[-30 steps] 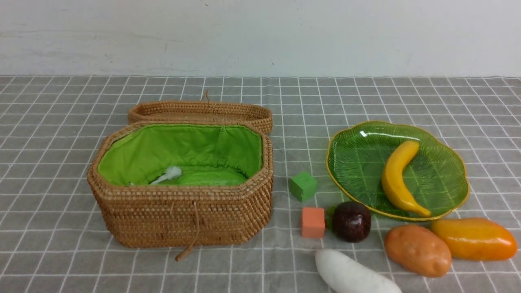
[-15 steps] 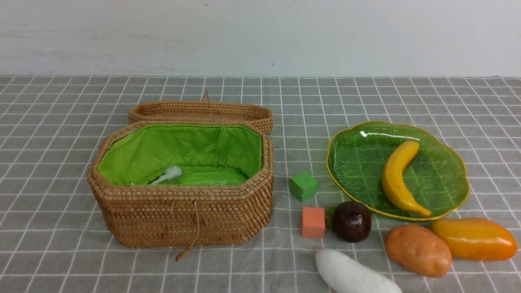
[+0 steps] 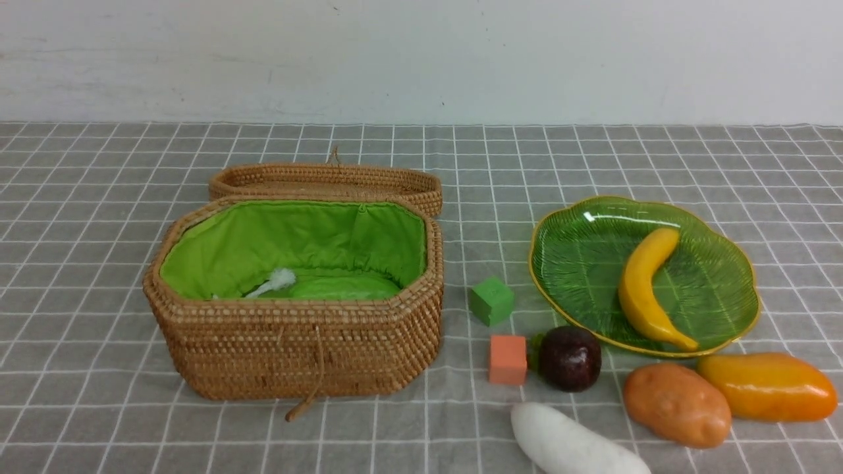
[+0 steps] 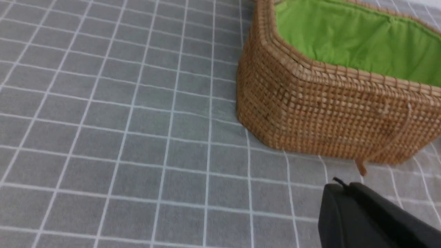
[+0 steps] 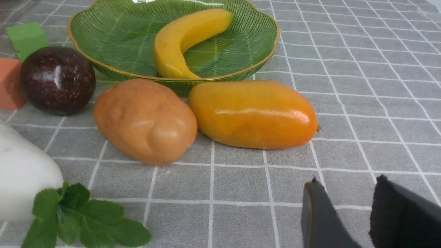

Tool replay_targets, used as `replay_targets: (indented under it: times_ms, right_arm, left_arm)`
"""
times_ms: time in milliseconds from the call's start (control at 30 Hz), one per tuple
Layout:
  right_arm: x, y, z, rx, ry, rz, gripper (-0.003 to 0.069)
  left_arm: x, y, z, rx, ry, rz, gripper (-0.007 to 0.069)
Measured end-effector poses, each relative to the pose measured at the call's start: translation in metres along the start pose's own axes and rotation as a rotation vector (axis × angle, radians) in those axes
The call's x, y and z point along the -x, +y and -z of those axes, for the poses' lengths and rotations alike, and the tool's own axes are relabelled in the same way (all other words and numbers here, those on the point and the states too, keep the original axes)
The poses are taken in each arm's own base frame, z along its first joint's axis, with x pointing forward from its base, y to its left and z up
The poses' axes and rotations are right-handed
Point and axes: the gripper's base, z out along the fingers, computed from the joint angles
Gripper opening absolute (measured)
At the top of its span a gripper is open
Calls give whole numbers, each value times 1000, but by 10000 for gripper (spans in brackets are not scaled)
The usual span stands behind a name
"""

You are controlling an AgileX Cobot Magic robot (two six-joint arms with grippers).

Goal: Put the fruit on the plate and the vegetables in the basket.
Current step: Use the right arm to grab a potato and put it into the left basket

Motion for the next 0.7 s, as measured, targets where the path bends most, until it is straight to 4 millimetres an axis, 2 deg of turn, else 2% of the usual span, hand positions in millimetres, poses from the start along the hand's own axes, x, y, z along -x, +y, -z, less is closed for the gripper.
replay_targets:
  times_ms: [200, 433, 500, 700]
  right_arm:
    - [0, 0, 0, 0, 0, 0, 241]
    - [0, 0, 0, 0, 0, 0, 241]
    - [0, 0, 0, 0, 0, 0, 241]
    - [0, 0, 0, 0, 1, 0, 241]
  left_arm:
    - [-32, 11, -17, 34, -143, 18, -13]
    - [-74, 22, -37, 62, -59, 11, -8]
    - [-81, 24, -40, 70, -37, 10, -8]
    - [-81, 24, -40, 67, -45, 6, -3]
